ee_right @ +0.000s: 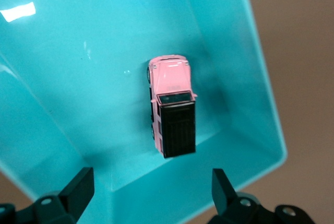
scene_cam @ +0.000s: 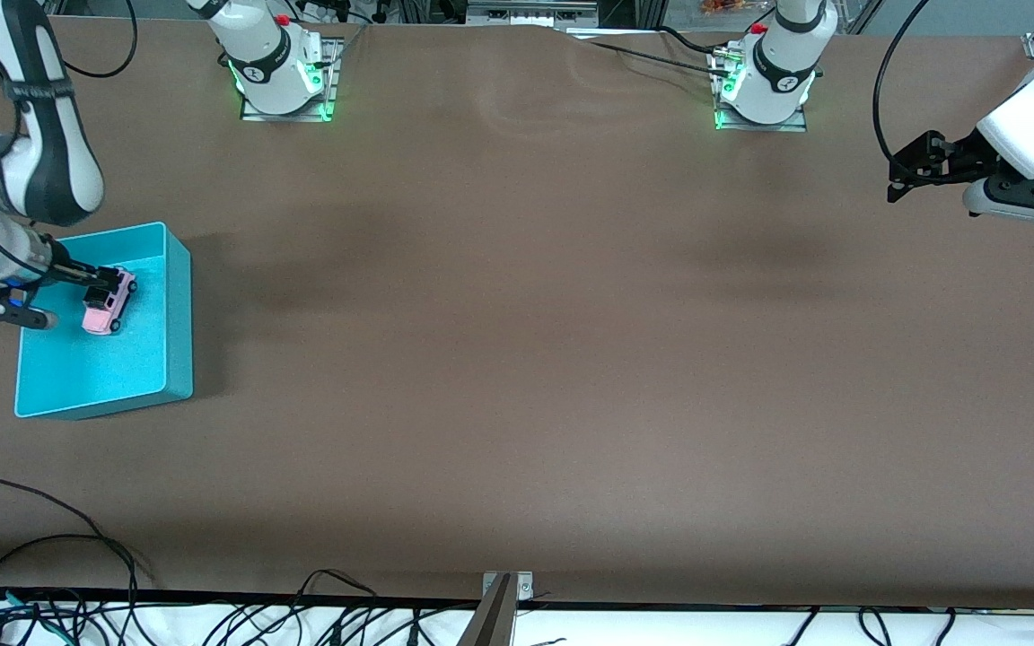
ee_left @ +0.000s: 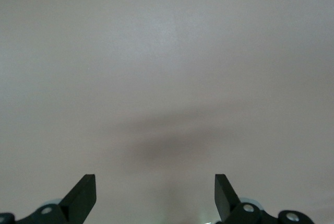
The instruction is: Wind and store pink jeep toy
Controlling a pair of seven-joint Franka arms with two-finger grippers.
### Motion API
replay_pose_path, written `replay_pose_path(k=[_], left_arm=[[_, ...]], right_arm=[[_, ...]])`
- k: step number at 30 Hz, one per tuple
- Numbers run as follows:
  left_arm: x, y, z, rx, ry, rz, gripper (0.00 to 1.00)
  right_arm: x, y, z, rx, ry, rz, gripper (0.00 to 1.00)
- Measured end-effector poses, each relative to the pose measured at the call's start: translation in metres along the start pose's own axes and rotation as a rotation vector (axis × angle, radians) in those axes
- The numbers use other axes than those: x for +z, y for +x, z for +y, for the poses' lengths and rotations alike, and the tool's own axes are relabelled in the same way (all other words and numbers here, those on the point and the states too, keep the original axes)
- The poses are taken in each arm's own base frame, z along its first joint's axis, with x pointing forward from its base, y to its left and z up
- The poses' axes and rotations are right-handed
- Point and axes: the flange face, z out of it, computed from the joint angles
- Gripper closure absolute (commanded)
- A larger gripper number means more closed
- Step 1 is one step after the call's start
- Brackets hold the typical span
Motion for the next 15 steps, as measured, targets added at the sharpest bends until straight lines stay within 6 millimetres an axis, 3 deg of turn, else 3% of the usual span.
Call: replay_pose_path(k=[10, 15], left_arm=[[0.0, 0.0, 0.0, 0.0, 0.0, 0.0, 0.0], [0.0, 0.0, 0.0, 0.0, 0.0, 0.0, 0.0]], right_arm=[[-0.072, -0.016, 0.011, 0.038, 0.013, 0.11, 0.0], [-0.102, -0.027, 0.005, 0.048, 0.044, 0.144, 0.0]])
